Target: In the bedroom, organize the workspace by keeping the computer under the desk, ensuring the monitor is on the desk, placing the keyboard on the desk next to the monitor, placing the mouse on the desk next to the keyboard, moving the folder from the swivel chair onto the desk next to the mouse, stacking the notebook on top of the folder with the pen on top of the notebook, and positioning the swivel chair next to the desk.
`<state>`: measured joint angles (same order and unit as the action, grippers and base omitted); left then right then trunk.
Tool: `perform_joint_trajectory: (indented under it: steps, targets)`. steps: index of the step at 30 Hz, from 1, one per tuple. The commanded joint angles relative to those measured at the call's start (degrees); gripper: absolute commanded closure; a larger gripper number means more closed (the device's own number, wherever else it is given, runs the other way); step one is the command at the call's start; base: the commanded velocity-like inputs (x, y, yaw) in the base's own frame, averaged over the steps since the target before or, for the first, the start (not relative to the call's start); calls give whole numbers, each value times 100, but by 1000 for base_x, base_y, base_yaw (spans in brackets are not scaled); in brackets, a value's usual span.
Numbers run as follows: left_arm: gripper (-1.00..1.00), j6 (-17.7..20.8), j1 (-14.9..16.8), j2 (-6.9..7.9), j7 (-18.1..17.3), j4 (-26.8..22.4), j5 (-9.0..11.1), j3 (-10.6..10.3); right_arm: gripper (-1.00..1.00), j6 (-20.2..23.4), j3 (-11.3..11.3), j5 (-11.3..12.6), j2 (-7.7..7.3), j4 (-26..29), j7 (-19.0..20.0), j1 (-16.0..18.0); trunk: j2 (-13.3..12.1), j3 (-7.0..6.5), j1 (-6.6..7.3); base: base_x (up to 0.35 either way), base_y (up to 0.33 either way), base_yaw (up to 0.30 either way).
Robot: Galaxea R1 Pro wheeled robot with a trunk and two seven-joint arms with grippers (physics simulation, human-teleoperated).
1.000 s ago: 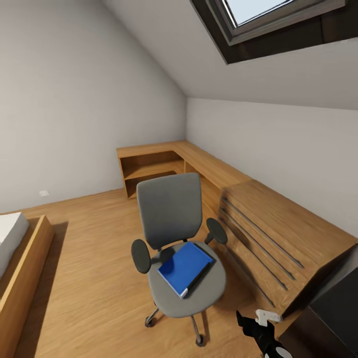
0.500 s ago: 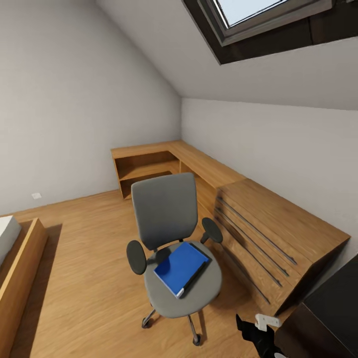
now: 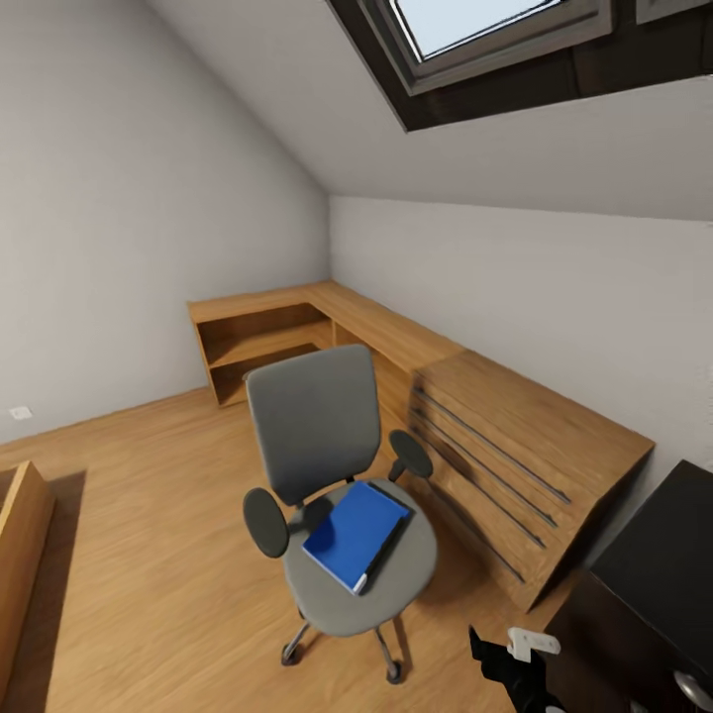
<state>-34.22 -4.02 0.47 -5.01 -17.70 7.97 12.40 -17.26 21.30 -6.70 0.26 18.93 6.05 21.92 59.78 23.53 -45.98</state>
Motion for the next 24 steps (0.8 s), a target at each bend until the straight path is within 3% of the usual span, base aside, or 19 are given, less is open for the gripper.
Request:
perform_joint_trajectory:
  steps: [1, 11, 20, 24]
  targets:
    - [-100, 2, -2, 1, -53, -5, 58, 8, -100, -43, 50, -59, 5, -8, 29, 6, 3, 0, -1, 0, 321, -222]
    - [-100, 3, -2, -2, -53, -5, 58, 8, -100, -305, 50, -59, 9, -142, 28, 6, 3, -62, -1, -70, 282, -189]
    - [-100, 3, -1, -2, -53, -5, 66, 14, -100, -636, 50, -65, 40, -213, -12, 6, 3, -133, -1, -31, 60, -110]
    - [-100, 3, -2, 3, -52, -5, 76, 16, -100, -683, 50, -61, 62, -231, -222, 6, 3, -170, -1, -2, 4, -10]
